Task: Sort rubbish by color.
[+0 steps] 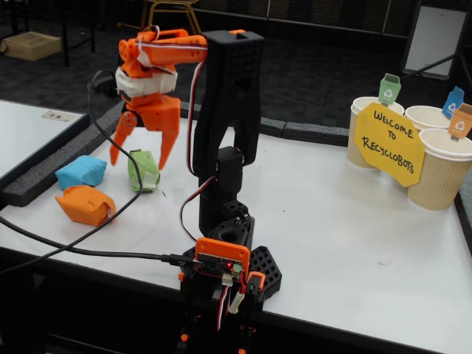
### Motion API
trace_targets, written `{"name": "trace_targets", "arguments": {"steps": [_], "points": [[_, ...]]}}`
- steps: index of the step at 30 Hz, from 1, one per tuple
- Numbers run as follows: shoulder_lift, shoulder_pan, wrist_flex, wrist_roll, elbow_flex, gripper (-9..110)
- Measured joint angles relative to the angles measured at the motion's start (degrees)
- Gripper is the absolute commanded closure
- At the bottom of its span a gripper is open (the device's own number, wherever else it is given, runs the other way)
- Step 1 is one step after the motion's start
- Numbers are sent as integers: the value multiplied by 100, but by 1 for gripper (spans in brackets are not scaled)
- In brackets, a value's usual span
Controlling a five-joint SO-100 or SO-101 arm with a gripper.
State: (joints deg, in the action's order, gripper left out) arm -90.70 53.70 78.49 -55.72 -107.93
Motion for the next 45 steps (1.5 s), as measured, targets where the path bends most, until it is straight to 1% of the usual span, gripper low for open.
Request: {"name": "trace_targets", "arguments": {"steps": [7, 12, 19, 26, 29, 40, 45], "points": [[220, 0, -149, 0, 0, 77], [237, 0, -352, 0, 0, 83], [237, 0, -562, 0, 0, 85], [308, 0, -940, 0, 0, 95], [378, 0, -1090, -9, 0, 101], [413, -88, -1600, 0, 0, 101], [413, -237, -1538, 0, 0, 101]]}}
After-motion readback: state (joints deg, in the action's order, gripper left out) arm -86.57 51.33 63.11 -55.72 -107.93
